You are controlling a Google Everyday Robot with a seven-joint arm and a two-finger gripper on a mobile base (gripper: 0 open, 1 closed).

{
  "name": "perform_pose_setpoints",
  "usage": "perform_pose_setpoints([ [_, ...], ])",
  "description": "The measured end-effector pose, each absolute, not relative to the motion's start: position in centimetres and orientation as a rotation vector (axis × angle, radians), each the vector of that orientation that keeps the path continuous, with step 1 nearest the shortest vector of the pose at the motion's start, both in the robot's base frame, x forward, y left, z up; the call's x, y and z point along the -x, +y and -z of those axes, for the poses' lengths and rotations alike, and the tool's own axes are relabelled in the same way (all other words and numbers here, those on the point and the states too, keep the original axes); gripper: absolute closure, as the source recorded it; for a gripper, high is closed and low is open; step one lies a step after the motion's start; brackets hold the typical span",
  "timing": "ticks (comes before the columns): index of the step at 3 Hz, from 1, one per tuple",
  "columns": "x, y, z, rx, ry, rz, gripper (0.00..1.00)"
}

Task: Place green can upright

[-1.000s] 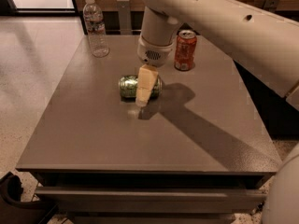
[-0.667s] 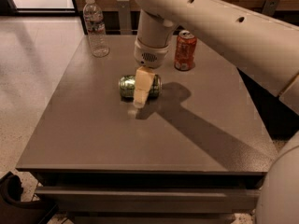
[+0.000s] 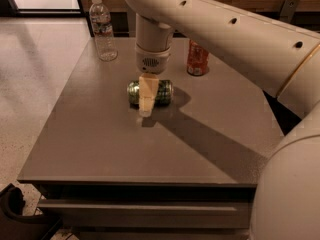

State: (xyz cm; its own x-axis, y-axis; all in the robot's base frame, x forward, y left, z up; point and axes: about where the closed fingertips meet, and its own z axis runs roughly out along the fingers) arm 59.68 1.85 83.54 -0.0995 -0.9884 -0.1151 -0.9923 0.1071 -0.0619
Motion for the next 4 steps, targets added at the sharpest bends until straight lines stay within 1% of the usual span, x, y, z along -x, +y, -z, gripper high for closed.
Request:
perform_pose_setpoints([
  [1, -59.61, 1.36, -82.86, 2.023, 2.237, -0.041, 0.13],
  [2, -59.68, 1.42, -82.69, 2.023, 2.235, -0.041, 0.36],
  [3, -59.79, 1.57, -82.46, 2.022, 2.232, -0.042, 0.75],
  [4, -59.84, 1.63, -82.36, 2.022, 2.231, -0.043, 0.97],
])
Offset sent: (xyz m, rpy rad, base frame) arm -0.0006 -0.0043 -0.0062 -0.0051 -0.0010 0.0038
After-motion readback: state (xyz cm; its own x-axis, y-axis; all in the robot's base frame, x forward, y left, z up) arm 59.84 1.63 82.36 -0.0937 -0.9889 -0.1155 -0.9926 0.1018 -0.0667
